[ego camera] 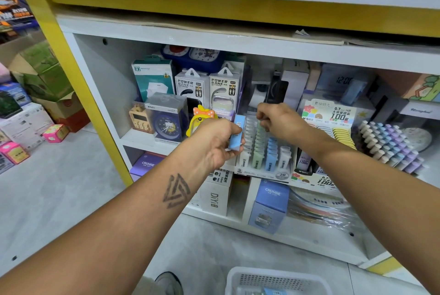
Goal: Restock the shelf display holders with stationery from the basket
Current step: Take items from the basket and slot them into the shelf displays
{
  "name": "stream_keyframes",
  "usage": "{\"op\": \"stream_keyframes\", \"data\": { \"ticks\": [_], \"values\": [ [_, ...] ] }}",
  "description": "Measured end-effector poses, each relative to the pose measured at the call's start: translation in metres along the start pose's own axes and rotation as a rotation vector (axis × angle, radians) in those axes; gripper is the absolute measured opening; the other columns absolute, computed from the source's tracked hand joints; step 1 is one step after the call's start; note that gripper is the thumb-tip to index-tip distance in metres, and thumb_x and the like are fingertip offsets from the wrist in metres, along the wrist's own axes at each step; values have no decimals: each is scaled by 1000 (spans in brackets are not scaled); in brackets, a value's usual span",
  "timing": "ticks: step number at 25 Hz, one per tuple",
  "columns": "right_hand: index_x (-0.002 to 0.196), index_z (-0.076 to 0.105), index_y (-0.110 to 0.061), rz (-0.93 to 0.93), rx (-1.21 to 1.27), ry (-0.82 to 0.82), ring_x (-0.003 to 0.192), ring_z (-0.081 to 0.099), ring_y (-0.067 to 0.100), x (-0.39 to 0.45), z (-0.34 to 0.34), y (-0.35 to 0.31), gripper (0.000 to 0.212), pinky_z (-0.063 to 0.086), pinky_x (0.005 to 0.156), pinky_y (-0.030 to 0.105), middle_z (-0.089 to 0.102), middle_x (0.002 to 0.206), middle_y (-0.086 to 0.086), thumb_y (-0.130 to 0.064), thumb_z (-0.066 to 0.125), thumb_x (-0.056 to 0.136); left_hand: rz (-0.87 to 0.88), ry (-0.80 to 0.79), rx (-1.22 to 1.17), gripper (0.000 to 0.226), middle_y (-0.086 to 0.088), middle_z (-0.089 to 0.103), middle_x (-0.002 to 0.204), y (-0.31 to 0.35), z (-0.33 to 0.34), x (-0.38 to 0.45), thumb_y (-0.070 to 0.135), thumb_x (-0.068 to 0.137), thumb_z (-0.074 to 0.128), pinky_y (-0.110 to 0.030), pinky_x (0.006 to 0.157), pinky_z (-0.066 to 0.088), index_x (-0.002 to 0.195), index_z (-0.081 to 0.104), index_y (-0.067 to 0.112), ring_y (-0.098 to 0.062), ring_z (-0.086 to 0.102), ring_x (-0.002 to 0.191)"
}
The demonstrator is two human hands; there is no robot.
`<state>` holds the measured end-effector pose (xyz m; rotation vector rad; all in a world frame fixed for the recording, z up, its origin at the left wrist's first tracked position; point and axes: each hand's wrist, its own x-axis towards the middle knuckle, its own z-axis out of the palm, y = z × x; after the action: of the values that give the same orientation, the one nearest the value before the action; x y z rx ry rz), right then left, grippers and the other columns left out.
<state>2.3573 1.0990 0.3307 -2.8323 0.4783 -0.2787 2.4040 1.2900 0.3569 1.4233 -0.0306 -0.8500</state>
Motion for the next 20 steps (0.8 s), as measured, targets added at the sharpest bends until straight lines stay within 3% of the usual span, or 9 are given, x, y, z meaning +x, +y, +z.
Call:
{"op": "stream_keyframes", "data": {
  "ticks": [4, 10, 14, 20],
  "values": [
    [91, 64, -18, 24, -91, 31, 89, 64, 25, 5, -5, 0, 13, 57, 81, 39, 67, 95, 5, -5, 66, 91, -7, -19, 10, 9, -13, 59, 76, 0, 2, -1, -4, 95, 51, -33, 66, 51, 91, 57, 2, -21, 58, 63],
    [99, 70, -15, 21, -68, 35, 92, 66, 24, 3, -4, 1, 13, 57, 85, 39, 69, 98, 6, -6, 69, 90, -13, -30, 8, 9, -13, 59, 78, 0, 1, -2, -3, 96, 51, -32, 65, 51, 93, 58, 1, -21, 58, 64],
    [96, 70, -16, 2, -64, 0, 88, 66, 20, 4, -2, 4, 17, 57, 84, 37, 69, 95, 2, -1, 70, 88, -11, -43, -5, 13, -13, 61, 79, 0, 2, -3, -3, 96, 51, -32, 65, 52, 106, 59, -1, -21, 60, 65],
    [123, 70, -16, 49, -185, -104, 112, 64, 25, 7, 2, -2, 32, 52, 98, 35, 65, 128, 6, -4, 60, 95, -23, -99, -25, 25, -18, 65, 91, 0, 3, -3, -6, 96, 49, -33, 66, 57, 119, 58, -3, -24, 66, 75]
  ]
}}
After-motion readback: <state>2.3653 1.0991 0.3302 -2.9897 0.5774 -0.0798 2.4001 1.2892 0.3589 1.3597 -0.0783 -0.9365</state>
